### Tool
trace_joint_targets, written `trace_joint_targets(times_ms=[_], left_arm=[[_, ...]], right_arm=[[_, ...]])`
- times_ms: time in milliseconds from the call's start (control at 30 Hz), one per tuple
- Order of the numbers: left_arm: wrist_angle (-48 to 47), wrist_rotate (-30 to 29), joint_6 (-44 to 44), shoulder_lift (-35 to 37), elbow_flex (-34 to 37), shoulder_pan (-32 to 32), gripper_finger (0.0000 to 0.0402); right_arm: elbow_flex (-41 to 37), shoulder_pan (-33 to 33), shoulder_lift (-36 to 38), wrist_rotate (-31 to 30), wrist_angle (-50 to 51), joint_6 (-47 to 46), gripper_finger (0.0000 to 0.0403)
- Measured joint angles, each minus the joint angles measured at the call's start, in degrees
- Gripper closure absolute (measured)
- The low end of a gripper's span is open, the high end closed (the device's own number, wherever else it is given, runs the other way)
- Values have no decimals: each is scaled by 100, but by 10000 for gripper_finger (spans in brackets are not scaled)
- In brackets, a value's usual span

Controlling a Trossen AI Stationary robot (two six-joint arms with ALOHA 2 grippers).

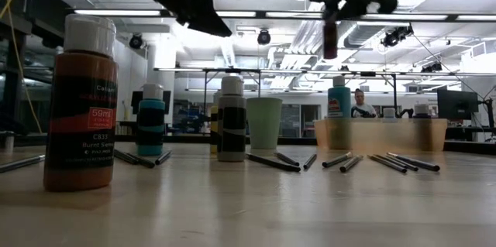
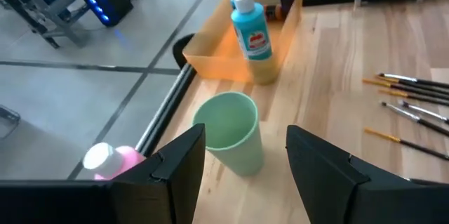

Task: Pick & Place Paint Supplies
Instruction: Put the small dark pink paint bottle into the orange bin

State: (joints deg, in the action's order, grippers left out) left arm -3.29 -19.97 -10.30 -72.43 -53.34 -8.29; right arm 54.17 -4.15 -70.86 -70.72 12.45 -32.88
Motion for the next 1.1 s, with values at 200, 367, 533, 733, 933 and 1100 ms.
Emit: trace_joint_targets(times_ms=[200, 367, 533, 733, 933, 1100], left_arm=[[-197, -142, -41, 220, 0, 0, 208], [-385, -168, -46, 300, 7, 0, 208], [-465, -171, -18, 300, 4, 0, 208], [-458, -171, -13, 300, 4, 0, 208], [-463, -171, -9, 300, 4, 0, 208], [-463, -171, 4, 298, 4, 1, 208]], right_arm=[[0, -352, 99, -220, 1709, -1719, 292], [-1, -740, 97, 74, 3017, -3080, 292], [-263, -1094, 97, 320, 3606, -3971, 292], [-827, -1321, 91, 507, 3648, -4608, 292], [-1225, -1506, 91, 509, 3583, -5201, 292], [-1477, -1569, 91, 507, 3404, -5246, 292]])
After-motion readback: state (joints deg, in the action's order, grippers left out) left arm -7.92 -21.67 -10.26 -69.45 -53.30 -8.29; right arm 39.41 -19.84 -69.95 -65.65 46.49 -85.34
